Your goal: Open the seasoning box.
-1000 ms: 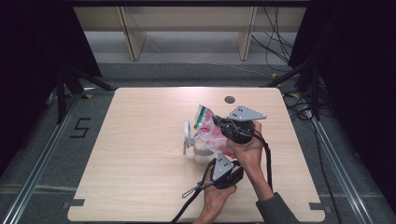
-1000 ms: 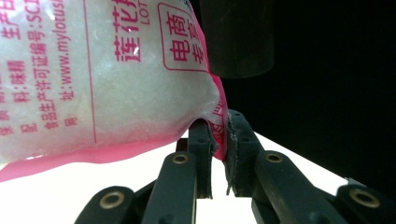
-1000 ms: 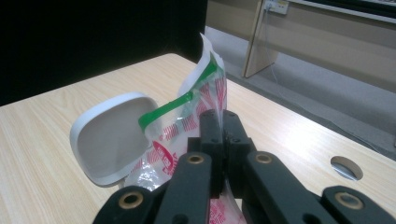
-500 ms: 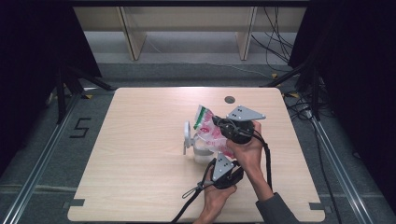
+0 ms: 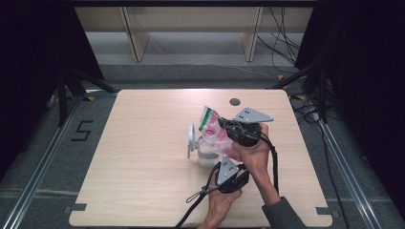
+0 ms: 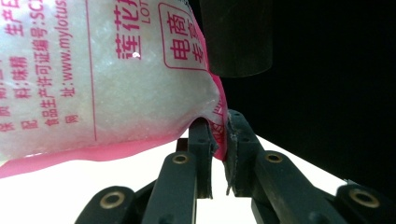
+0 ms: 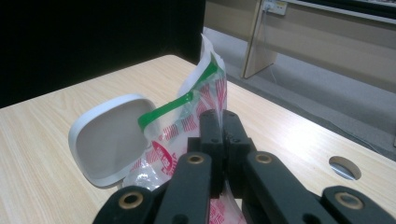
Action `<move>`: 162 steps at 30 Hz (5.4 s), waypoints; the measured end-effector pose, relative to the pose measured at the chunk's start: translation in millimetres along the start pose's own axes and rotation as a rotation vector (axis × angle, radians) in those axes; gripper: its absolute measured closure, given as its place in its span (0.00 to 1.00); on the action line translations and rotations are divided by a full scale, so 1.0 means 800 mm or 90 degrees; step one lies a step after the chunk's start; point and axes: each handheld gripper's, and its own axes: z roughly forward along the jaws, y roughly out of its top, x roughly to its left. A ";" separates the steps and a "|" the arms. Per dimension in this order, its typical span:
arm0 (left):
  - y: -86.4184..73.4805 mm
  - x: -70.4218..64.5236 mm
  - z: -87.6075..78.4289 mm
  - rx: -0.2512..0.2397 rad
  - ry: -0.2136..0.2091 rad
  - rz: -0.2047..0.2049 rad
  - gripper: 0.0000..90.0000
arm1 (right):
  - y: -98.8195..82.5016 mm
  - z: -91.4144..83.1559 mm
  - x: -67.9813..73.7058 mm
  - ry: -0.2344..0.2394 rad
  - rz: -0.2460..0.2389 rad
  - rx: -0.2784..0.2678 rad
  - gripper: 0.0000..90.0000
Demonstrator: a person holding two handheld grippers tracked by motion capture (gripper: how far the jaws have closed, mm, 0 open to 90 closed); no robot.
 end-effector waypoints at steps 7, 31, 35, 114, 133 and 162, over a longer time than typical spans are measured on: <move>0.000 0.001 0.000 0.003 0.001 0.000 0.91 | -0.003 0.004 0.003 0.009 0.003 0.021 1.00; 0.001 0.002 -0.002 0.007 0.004 0.007 0.91 | -0.002 0.004 0.000 0.007 -0.008 0.008 1.00; 0.000 0.000 -0.001 0.001 0.002 0.001 0.91 | -0.004 0.005 0.000 -0.006 -0.004 0.006 1.00; 0.005 0.018 0.003 -0.023 -0.015 -0.023 0.92 | 0.004 0.015 0.002 -0.014 -0.007 0.012 1.00; 0.005 0.021 0.001 -0.022 -0.016 -0.016 0.92 | 0.006 0.014 0.007 -0.009 -0.014 0.011 1.00; 0.004 0.023 0.004 -0.048 -0.032 -0.031 0.92 | 0.013 0.010 0.018 -0.013 -0.038 0.008 1.00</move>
